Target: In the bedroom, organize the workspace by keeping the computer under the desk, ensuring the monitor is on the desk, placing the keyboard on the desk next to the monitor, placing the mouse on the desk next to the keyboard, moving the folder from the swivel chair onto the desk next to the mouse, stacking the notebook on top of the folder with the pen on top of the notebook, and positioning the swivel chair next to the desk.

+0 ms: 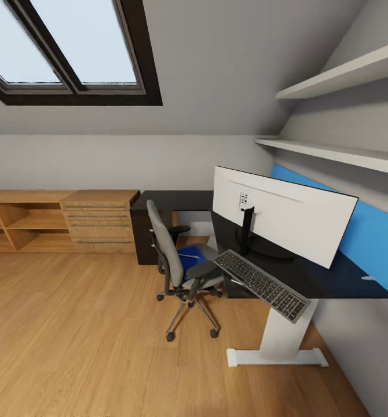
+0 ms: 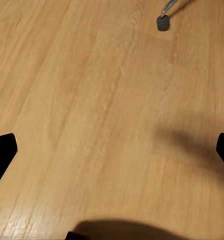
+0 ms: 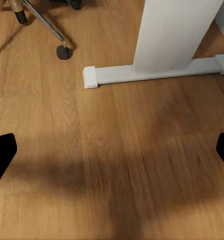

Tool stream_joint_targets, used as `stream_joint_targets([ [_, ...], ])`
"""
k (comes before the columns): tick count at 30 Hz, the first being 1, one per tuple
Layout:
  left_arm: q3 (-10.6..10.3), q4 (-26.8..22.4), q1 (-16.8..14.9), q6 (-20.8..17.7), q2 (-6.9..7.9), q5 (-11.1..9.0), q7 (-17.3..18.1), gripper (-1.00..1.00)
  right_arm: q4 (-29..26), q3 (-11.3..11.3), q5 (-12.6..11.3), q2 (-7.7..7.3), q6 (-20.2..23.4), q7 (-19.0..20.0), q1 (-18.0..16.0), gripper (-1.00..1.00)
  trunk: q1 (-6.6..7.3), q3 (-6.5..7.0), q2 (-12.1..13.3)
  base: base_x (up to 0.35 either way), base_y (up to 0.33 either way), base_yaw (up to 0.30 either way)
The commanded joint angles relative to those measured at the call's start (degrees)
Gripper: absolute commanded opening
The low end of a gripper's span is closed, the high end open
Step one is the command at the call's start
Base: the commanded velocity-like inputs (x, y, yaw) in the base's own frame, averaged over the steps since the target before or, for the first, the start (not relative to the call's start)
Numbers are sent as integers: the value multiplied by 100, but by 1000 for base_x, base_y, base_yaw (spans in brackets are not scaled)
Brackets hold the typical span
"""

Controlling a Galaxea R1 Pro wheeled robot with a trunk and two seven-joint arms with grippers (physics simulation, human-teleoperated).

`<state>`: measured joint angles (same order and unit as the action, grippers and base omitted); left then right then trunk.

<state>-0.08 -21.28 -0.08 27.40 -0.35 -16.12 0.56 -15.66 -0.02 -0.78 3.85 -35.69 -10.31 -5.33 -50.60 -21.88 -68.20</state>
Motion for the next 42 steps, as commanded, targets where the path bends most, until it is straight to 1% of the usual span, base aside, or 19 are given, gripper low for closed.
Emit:
stream_joint_targets([
  [1, -1, -1, -1, 10, -1, -23, 6, 100, 2, 2, -5, 1, -17, -14, -2, 100, 0, -7, -4, 0, 172, 103],
  [14, -10, 1, -1, 14, -2, -23, 7, 100, 2, 2, -2, 1, -17, -12, -3, 100, 0, -14, -4, 63, 233, 27],
  [28, 10, 1, -1, 17, -5, -32, -9, 100, 2, -8, -12, -11, -12, -8, -3, 100, 0, -14, -4, 14, 28, 1],
  [33, 10, -28, -1, -57, -18, -30, -47, 100, -31, -25, -24, -20, 3, -13, -3, 100, 0, -14, -4, 1, 1, 0],
  [36, 8, -190, -1, -141, -30, -25, -82, 100, -136, -30, -26, -8, 30, -14, -20, 100, 0, -14, -4, 0, 0, 0],
  [39, 8, -518, -6, -376, -44, -19, -204, 100, -266, -32, -27, 3, 109, -14, -170, 100, 0, -14, -4, 0, 0, 0],
  [40, 6, -708, -12, -599, -50, -15, -304, 100, -304, -33, -27, 7, 203, -19, -290, 100, 0, -14, -4, 0, 0, 0],
  [42, 2, -907, -34, -876, -63, -11, -402, 100, -333, -33, -28, 15, 331, -35, -419, 100, 0, -14, -4, 0, 0, 0],
])
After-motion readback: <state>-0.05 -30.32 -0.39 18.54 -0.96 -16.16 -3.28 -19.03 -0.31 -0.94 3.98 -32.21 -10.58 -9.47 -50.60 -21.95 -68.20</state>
